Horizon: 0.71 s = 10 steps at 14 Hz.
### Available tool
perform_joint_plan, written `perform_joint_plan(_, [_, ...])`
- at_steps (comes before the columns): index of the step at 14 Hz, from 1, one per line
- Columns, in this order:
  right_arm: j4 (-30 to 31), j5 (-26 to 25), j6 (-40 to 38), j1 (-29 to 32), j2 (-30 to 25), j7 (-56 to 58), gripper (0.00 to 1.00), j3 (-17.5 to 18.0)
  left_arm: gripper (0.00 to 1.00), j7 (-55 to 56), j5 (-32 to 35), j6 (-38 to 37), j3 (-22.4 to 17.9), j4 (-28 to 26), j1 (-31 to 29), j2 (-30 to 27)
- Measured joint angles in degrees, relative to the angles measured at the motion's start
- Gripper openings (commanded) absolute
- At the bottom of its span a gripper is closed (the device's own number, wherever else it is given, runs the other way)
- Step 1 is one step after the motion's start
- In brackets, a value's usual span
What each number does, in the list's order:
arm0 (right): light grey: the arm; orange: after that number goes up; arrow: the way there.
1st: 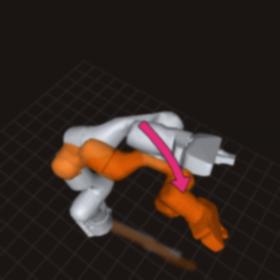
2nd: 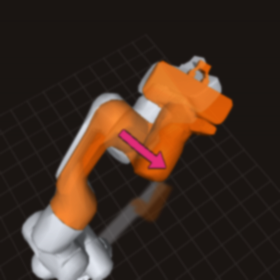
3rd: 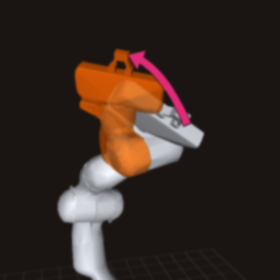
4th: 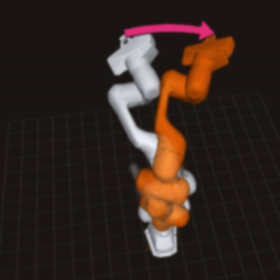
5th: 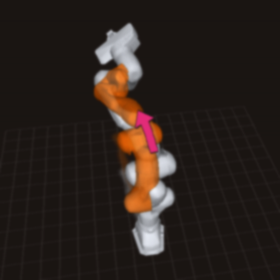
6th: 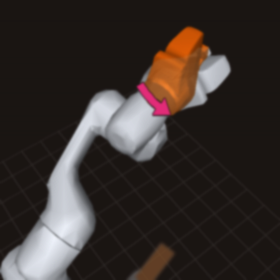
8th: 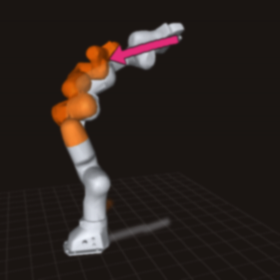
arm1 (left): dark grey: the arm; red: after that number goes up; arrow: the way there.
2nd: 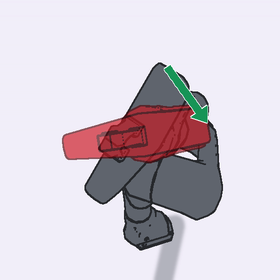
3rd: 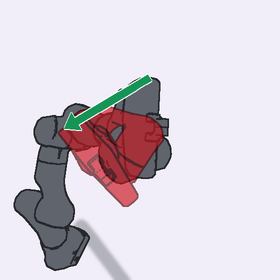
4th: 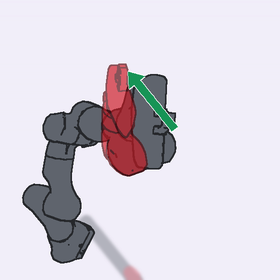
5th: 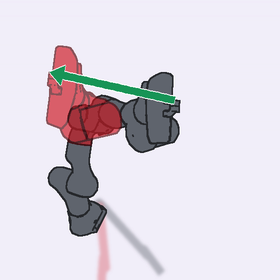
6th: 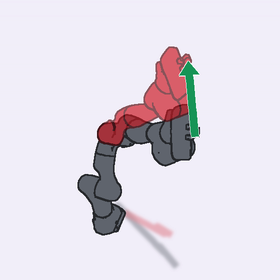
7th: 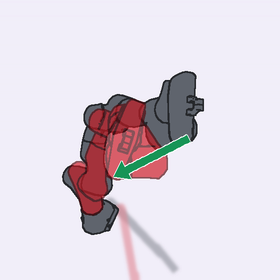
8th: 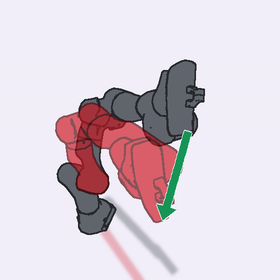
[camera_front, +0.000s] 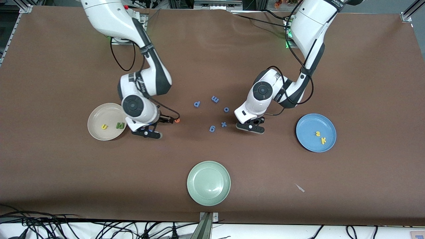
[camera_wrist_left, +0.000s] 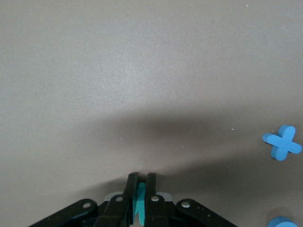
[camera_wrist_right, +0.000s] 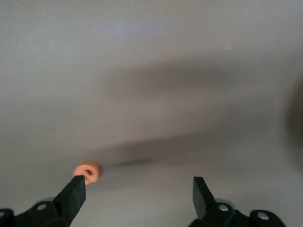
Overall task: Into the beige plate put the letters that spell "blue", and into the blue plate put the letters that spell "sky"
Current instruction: 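Drop the yellow u in the beige plate while the left gripper grasps teal y, then grasp the orange e with the right gripper while the left gripper carries teal y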
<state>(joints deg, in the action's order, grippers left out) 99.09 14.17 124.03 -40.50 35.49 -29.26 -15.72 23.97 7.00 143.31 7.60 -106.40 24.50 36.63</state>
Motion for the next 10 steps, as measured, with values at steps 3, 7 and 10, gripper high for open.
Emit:
perform_joint_plan(3, [0.1, 0.7, 4.2, -2.1, 1.6, -4.9, 1.0, 1.1, 0.14, 0.0, 0.0, 0.0, -0.1, 0.0, -0.4, 0.0])
perform_joint_plan(7, [0.1, 1.3, 7.2, -2.3, 2.7, -6.5, 0.99, 2.2, 0.13, 0.0, 0.0, -0.1, -0.3, 0.1, -0.7, -0.3])
perform_joint_plan(10, [0.4, 3.3, 8.5, -2.2, 3.2, -6.5, 0.94, 2.5, 0.13, -0.9, 0.0, -0.3, -0.5, 0.2, -1.5, -1.1])
